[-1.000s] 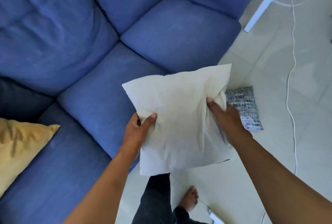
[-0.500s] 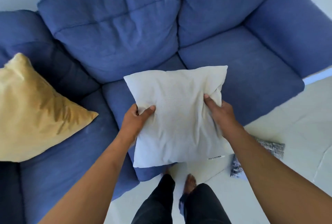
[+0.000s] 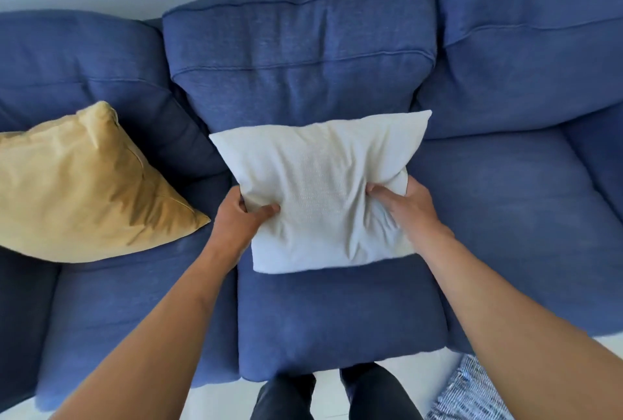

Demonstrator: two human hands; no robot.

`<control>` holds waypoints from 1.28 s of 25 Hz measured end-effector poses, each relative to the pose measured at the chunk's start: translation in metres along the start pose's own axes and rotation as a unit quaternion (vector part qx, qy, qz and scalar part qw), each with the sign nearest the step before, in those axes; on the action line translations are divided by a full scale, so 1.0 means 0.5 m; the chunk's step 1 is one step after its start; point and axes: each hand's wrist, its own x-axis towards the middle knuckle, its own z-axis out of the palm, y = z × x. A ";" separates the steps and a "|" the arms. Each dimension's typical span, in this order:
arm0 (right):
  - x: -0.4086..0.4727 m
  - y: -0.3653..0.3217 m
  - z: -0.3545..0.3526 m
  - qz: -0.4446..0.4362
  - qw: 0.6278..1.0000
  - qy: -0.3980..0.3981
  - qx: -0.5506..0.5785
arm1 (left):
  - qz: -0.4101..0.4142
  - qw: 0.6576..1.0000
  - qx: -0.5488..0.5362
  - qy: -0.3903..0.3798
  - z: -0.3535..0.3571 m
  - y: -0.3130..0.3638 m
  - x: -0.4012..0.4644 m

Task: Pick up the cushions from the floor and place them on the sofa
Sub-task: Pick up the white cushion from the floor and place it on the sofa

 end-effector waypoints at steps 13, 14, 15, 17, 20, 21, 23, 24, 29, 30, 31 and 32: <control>0.283 -0.037 0.049 -0.004 0.998 -0.005 -0.065 | -0.036 0.996 0.016 0.083 0.023 -0.017 0.202; 0.290 -0.067 0.040 -0.024 0.999 0.026 -0.029 | -0.028 0.994 -0.024 0.104 0.012 0.009 0.210; 0.298 -0.099 0.031 -0.044 0.998 0.051 0.017 | -0.020 0.991 -0.063 0.119 -0.003 0.037 0.218; 0.309 -0.156 0.020 -0.075 0.992 0.070 0.072 | 0.000 0.987 -0.103 0.125 -0.033 0.091 0.234; 0.328 -0.186 0.006 -0.126 0.991 0.031 -0.044 | 0.048 0.985 -0.045 0.161 -0.055 0.135 0.244; 0.333 -0.189 0.003 -0.151 0.984 0.043 -0.080 | 0.062 0.980 -0.031 0.189 -0.058 0.138 0.244; 0.345 -0.193 -0.003 -0.174 0.976 0.092 -0.088 | 0.066 0.972 -0.026 0.224 -0.058 0.143 0.244; 0.346 -0.196 -0.004 -0.171 0.976 0.105 -0.090 | 0.066 0.971 -0.033 0.226 -0.052 0.144 0.244; 0.322 -0.194 0.008 -0.133 0.985 0.098 -0.039 | 0.047 0.971 -0.070 0.223 -0.031 0.153 0.223; 0.309 -0.190 0.001 -0.131 0.985 0.103 -0.044 | 0.039 0.969 -0.061 0.237 -0.029 0.149 0.212; 0.291 -0.184 -0.012 -0.132 0.984 0.111 -0.051 | 0.030 0.963 -0.056 0.261 -0.024 0.145 0.194; 0.268 -0.174 -0.026 -0.132 0.982 0.119 -0.064 | 0.021 0.957 -0.057 0.284 -0.016 0.133 0.173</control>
